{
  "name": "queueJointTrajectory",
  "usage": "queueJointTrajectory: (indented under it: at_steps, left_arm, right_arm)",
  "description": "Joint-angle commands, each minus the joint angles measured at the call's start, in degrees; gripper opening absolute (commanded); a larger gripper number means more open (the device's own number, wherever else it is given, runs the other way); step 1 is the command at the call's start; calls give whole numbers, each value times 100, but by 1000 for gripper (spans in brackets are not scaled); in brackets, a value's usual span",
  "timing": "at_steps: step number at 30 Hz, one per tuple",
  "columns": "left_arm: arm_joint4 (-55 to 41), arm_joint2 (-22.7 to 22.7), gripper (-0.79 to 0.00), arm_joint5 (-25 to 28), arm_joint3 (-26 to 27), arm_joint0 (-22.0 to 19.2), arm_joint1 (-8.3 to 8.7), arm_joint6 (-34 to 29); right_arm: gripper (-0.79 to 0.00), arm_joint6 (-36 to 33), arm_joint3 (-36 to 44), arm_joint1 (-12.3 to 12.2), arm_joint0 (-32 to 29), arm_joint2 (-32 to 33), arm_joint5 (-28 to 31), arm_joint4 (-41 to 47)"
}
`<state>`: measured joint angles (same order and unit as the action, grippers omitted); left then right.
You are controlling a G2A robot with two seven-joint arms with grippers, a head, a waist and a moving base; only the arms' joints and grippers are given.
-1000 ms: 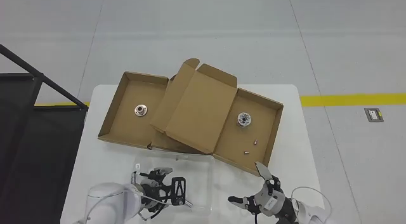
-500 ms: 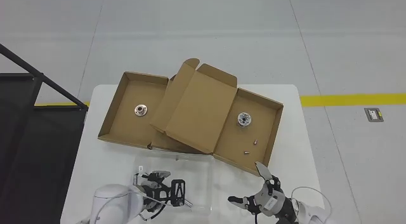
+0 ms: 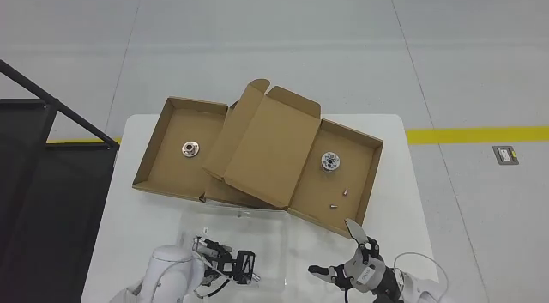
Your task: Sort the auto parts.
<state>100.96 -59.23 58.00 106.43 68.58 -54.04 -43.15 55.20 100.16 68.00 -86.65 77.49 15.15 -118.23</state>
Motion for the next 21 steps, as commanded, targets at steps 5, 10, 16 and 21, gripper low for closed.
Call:
queueJointTrajectory:
  at_steps: [5,10,16,21]
  left_arm:
    - [-112,346,-345,0,-403,-415,-16,6]
    - [-209,526,-388,0,-573,-628,-33,-13]
    - [-258,778,-394,0,-761,-814,-50,-94]
    - [-311,927,-409,0,-891,-948,-61,-142]
  right_arm:
    - [0,0,0,0,0,0,0,0]
    - [0,0,0,0,0,0,0,0]
    - [0,0,0,0,0,0,0,0]
    - [0,0,0,0,0,0,0,0]
